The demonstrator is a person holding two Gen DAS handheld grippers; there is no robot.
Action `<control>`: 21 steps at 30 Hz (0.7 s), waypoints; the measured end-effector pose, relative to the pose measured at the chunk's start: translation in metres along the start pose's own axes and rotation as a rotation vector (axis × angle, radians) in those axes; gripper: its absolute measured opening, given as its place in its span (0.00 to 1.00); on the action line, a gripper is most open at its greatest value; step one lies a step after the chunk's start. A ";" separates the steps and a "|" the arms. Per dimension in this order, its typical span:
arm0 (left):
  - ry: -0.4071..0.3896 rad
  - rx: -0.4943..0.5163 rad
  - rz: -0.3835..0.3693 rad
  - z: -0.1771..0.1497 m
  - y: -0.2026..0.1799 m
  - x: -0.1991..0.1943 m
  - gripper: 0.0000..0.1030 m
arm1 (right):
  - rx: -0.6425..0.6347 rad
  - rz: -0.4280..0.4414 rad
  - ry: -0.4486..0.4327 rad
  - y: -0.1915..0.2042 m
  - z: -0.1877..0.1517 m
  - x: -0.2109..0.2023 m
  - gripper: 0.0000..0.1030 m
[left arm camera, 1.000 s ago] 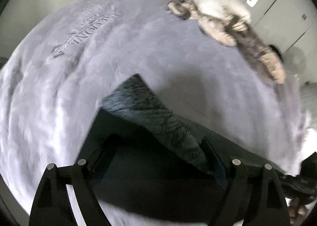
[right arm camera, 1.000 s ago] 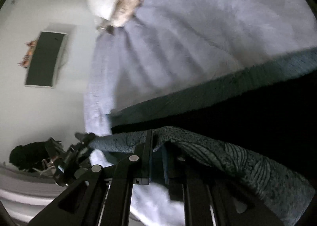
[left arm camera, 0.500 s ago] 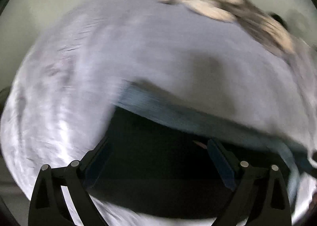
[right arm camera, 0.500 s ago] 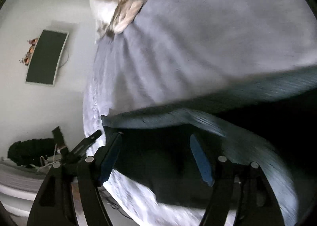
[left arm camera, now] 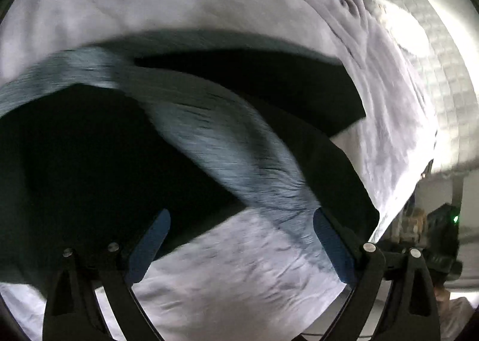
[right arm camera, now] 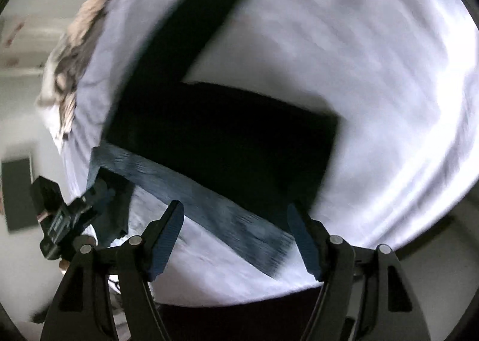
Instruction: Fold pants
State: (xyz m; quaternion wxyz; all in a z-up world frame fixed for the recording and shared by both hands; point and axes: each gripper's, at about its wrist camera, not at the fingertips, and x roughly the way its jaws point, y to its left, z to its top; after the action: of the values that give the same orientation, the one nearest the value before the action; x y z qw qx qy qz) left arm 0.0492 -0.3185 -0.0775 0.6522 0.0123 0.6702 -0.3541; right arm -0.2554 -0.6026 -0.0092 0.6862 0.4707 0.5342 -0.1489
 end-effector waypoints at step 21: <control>-0.195 -0.011 0.072 0.143 -0.049 0.000 0.80 | -0.066 0.445 -0.128 0.094 0.178 -0.014 0.19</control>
State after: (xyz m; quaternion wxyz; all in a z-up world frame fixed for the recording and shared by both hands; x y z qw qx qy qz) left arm 0.1497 -0.4249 -0.0406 0.7268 -0.0018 0.6045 -0.3261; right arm -0.0887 -0.7015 0.0465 0.7498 0.5438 0.3770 -0.0060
